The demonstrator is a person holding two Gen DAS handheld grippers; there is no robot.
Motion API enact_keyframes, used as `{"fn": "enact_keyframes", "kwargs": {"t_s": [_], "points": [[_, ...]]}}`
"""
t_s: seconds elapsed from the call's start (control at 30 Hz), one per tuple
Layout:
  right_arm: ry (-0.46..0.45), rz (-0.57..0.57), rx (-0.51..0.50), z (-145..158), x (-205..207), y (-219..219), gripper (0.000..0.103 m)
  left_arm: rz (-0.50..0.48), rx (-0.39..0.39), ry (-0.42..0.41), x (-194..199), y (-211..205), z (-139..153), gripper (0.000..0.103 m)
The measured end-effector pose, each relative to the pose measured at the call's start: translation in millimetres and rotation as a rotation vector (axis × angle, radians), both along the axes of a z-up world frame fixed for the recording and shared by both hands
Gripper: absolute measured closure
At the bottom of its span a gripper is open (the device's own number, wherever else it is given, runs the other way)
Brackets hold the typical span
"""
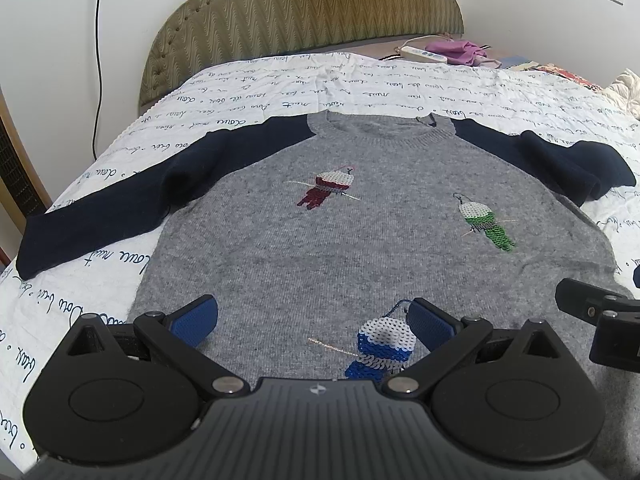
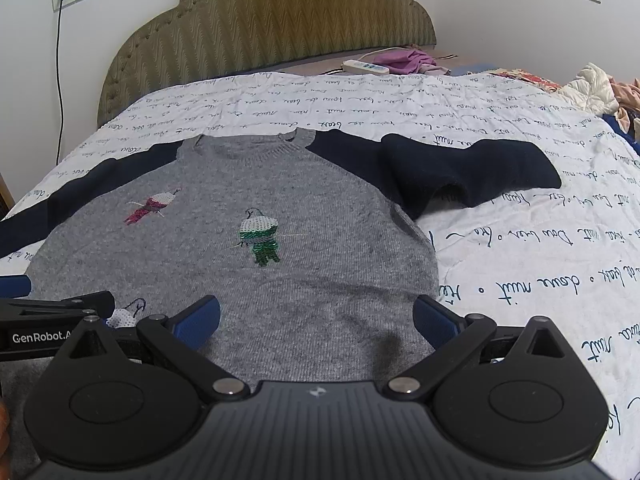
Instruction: Fold small clothes
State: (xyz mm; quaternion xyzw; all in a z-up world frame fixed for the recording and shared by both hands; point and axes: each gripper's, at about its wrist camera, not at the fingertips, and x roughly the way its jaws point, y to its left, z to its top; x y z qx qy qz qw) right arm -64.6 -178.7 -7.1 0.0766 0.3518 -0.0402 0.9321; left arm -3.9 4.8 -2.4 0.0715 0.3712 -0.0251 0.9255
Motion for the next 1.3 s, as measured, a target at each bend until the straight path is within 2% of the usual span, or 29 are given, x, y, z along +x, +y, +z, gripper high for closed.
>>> {"fn": "enact_keyframes", "kwargs": {"t_s": [0.4, 0.6, 0.8, 1.0, 1.2, 1.3], "points": [[-0.015, 0.012, 0.006, 4, 4, -4, 0.000, -0.005, 0.011, -0.006, 5, -3, 5, 0.000], [-0.124, 0.025, 0.059, 7, 14, -39, 0.000, -0.033, 0.015, -0.021, 13, -11, 7, 0.000], [-0.139, -0.088, 0.290, -9, 41, -129, 0.000, -0.066, 0.005, -0.029, 25, -23, 8, 0.001], [-0.137, -0.296, 0.482, -36, 67, -221, 0.000, -0.095, -0.001, -0.018, 36, -40, 5, 0.001], [-0.208, -0.401, 0.770, -77, 97, -291, 0.000, -0.107, 0.033, -0.006, 45, -52, -1, 0.001], [-0.260, -0.447, 0.841, -88, 115, -308, 0.000, -0.100, 0.050, 0.008, 52, -54, -4, 0.001]]}}
